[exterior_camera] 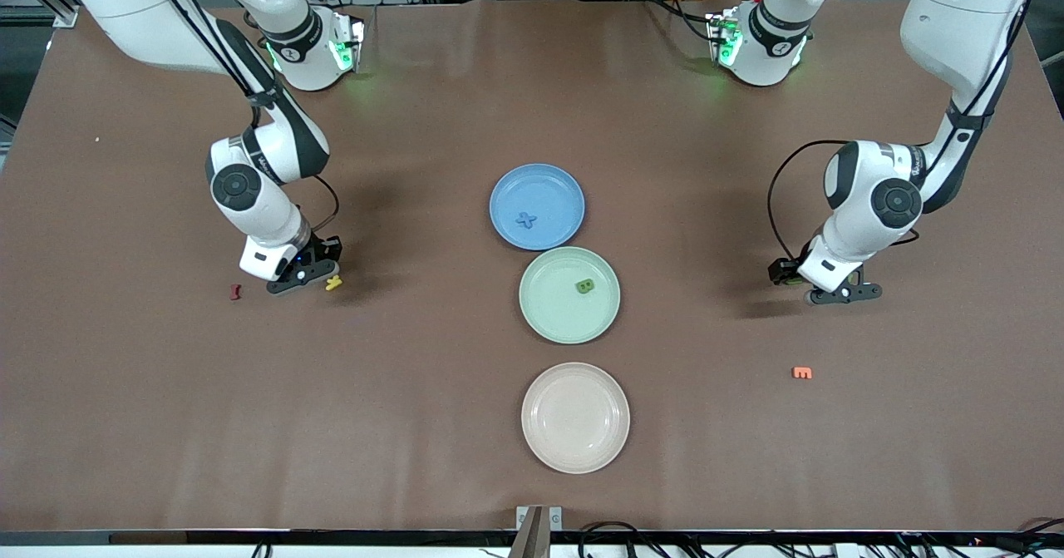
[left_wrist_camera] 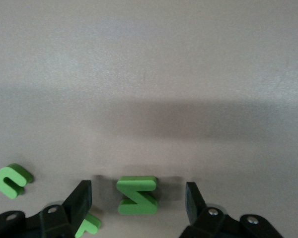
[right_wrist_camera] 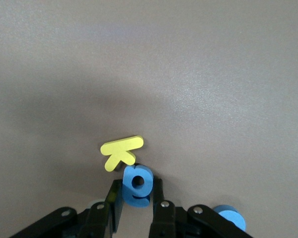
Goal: Sort letters by color into matching plates
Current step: 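Carry the blue g to the blue plate while the left gripper grasps N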
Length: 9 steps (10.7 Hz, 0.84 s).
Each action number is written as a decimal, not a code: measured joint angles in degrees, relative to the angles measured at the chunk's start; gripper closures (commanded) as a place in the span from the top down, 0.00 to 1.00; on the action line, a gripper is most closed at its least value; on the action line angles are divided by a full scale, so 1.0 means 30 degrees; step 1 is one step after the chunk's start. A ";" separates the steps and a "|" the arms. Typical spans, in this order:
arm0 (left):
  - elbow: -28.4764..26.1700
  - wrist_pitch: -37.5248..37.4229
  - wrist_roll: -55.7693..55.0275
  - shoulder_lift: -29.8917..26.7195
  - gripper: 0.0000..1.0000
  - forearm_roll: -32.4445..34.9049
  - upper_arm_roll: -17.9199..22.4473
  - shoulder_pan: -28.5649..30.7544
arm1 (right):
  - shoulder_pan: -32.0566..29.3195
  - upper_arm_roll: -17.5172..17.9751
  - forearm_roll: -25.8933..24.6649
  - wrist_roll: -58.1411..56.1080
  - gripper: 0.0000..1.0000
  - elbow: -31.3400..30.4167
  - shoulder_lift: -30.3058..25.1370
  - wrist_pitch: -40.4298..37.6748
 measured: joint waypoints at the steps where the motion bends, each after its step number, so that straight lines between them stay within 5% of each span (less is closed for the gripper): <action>1: -0.0100 0.0196 0.0000 0.0000 0.86 0.0000 -0.0353 0.0290 | -0.0002 0.0000 0.0000 0.0000 0.15 0.0055 -0.0001 -0.0009; 4: -0.0363 0.0405 0.0000 0.0019 0.86 0.0000 -0.3587 0.3598 | 0.0036 0.0040 0.0502 0.0051 0.15 0.0407 -0.0365 -0.1092; 9: -0.0419 0.0414 0.0070 0.0081 0.85 0.0010 -0.4179 0.4245 | 0.1821 0.0196 0.3851 0.2050 0.15 0.1127 -0.1538 -0.3619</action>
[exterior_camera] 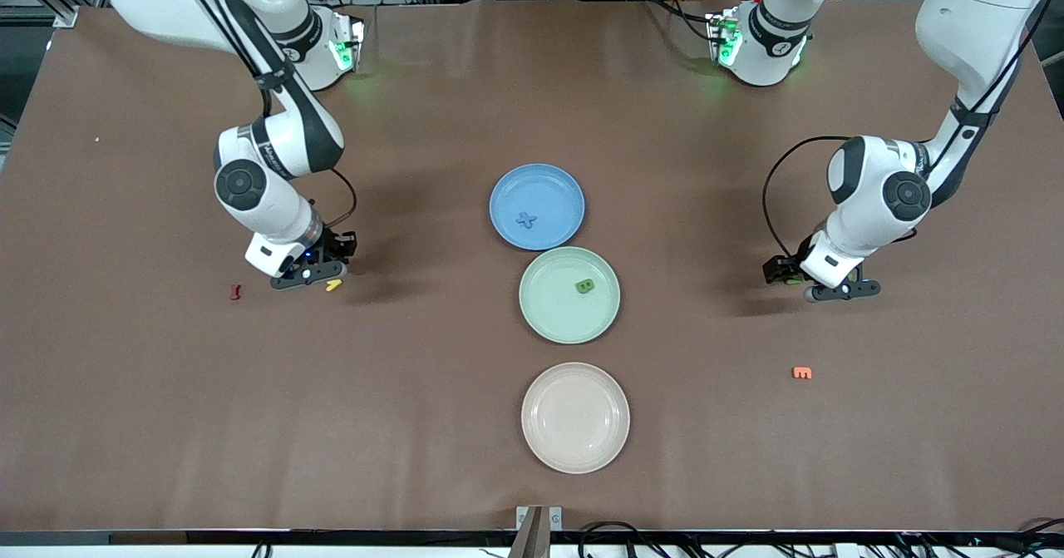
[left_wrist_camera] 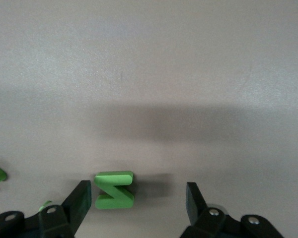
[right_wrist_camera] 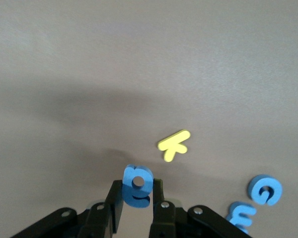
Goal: Sort letters by color into matching plates
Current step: 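Carry the blue g to the blue plate while the left gripper grasps N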
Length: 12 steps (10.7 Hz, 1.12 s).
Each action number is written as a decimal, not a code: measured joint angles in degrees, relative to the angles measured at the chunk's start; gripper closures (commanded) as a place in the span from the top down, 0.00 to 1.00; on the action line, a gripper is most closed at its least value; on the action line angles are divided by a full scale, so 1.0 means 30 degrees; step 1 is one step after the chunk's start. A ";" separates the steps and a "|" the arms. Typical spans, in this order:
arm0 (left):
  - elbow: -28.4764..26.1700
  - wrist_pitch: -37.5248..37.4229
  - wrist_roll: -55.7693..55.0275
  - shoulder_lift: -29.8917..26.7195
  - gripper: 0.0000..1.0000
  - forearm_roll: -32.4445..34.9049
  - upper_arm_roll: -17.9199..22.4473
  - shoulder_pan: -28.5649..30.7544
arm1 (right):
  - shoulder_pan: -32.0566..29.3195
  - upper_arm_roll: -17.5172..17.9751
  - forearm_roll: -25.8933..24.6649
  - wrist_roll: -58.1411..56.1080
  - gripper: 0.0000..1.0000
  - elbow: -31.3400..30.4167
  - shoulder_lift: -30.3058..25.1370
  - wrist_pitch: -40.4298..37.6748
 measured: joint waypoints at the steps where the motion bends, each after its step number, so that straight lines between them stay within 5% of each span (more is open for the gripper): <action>1: -0.0015 0.0000 0.0019 0.0040 0.85 0.0003 -0.0002 0.0005 | 0.0476 0.0030 0.0153 0.1187 0.15 0.0169 -0.0251 -0.0381; 9: -0.0038 -0.0006 0.0673 0.0308 0.83 0.0028 0.0011 0.0135 | 0.6765 0.0237 0.1091 1.0960 0.15 0.1218 -0.0302 -0.0803; 12: -0.0049 -0.0011 0.0676 0.0409 0.75 0.0029 0.0017 0.0145 | 0.9309 0.0227 0.1103 1.4284 0.15 0.4043 0.1076 -0.3207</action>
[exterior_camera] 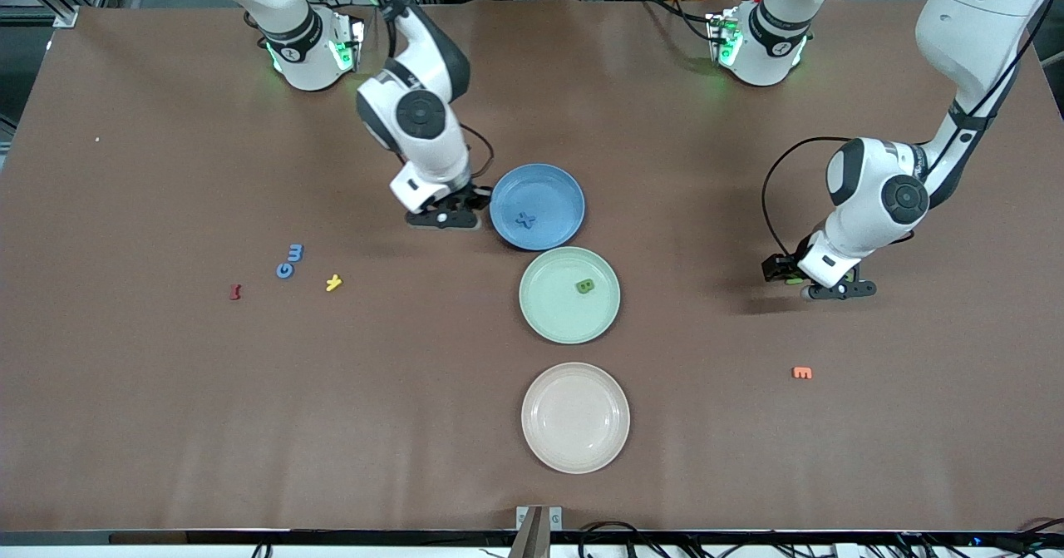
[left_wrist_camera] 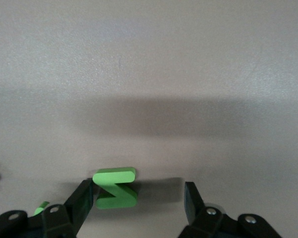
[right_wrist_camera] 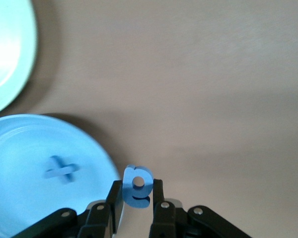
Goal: Sort letters by color into matching plates
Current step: 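Carry the blue g to the blue plate while the left gripper grasps N, then release the blue g while the left gripper carries the green N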
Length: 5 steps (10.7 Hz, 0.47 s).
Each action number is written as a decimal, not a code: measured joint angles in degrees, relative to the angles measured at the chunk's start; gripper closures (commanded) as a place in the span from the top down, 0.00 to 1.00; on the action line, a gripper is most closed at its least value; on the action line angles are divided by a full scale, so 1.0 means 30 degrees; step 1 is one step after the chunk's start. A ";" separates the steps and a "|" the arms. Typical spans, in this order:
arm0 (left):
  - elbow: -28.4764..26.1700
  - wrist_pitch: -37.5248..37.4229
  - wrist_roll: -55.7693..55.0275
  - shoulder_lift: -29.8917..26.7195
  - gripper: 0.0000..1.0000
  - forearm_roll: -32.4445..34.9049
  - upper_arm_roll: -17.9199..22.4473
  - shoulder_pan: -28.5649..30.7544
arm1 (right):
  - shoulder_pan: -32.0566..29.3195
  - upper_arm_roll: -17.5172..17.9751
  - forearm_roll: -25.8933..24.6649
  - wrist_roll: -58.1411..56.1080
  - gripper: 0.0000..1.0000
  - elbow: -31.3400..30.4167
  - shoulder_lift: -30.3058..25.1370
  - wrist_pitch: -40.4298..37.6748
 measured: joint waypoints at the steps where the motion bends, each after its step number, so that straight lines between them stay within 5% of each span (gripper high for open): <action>1: -0.0002 0.0000 0.0001 0.0039 0.61 0.0000 0.0001 0.0001 | 0.0707 -0.0002 -0.0001 0.0882 0.16 0.1310 0.0826 -0.0698; 5: 0.0060 -0.0037 0.0024 0.0012 0.24 0.0119 0.0054 0.0047 | 0.2242 -0.0046 -0.0067 0.2444 0.20 0.4162 0.3662 -0.1128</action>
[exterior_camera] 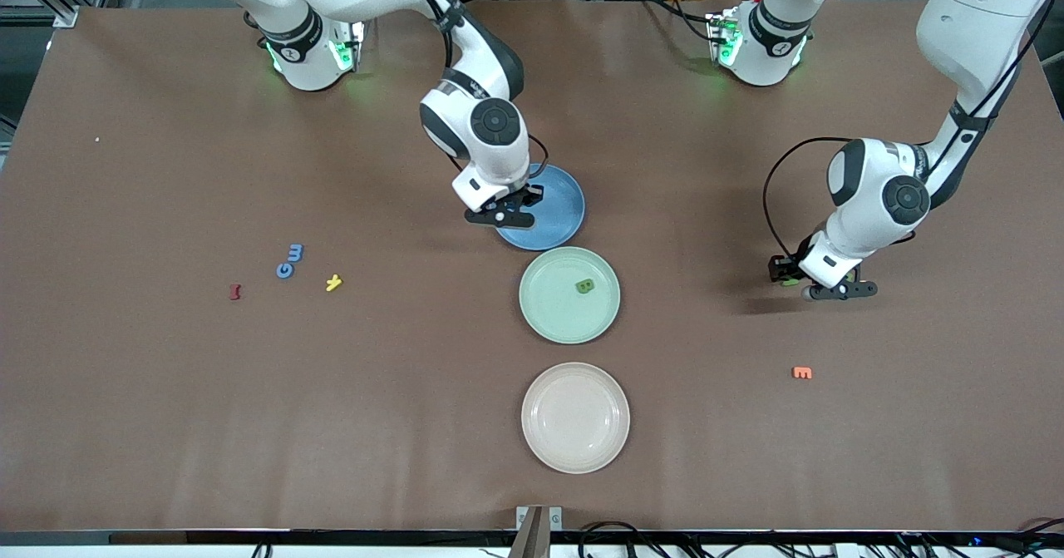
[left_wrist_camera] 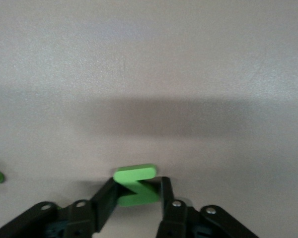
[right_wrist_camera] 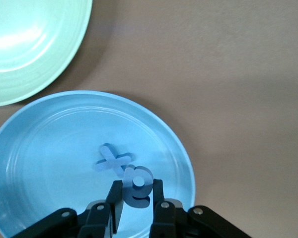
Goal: Sort letters by color into matching plates
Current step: 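Release the blue g while the left gripper carries the green N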
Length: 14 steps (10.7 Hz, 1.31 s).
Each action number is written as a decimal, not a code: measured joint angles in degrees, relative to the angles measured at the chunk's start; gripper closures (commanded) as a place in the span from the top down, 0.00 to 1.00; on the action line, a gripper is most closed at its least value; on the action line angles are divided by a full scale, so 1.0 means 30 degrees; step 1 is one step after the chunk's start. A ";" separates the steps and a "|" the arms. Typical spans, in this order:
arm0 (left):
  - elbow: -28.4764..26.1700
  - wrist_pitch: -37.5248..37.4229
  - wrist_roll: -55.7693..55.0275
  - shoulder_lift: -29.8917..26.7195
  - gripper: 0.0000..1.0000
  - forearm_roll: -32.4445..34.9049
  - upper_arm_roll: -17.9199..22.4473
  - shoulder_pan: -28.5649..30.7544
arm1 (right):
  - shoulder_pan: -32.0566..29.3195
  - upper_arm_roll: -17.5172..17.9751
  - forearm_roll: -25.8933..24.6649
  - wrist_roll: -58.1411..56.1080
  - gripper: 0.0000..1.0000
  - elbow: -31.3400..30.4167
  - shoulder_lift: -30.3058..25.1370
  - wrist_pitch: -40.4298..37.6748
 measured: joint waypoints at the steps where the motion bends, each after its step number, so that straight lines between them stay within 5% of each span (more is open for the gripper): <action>1: 0.0001 -0.0073 0.0004 -0.0111 0.18 0.0001 -0.0035 0.0001 | 0.0117 -0.0016 -0.0114 0.0144 0.37 0.0369 0.0442 0.0000; 2: -0.0012 -0.0105 0.0004 -0.0149 0.09 0.0002 -0.0068 -0.0010 | 0.0152 -0.0033 -0.0202 0.0280 0.94 0.0601 0.0719 -0.0005; 3: -0.0014 -0.0101 0.0004 -0.0127 0.03 0.0002 -0.0068 -0.0010 | 0.0152 -0.0068 -0.0243 0.0366 1.00 0.0730 0.0846 -0.0024; 7: 0.0397 -0.0585 0.0005 -0.0133 0.00 0.0003 -0.0210 -0.0027 | 0.0042 -0.0437 -0.0526 0.0700 1.00 0.0918 0.0911 -0.0137; 9: 0.1695 -0.2647 -0.0417 -0.0262 0.00 0.0003 -0.1400 -0.0087 | -0.0544 -0.0495 -0.0944 0.0256 1.00 0.1021 0.0891 -0.0520; 12: 0.3716 -0.5296 -0.3346 -0.0433 0.00 0.0003 -0.3768 -0.0599 | -0.2829 -0.0538 -0.1153 -0.2537 1.00 0.1319 0.0393 -0.1836; 14: 0.4381 -0.5567 -0.4659 -0.0388 0.00 0.0002 -0.3982 -0.1899 | -0.4710 -0.0570 -0.1467 -0.4426 1.00 0.1380 -0.0145 -0.2329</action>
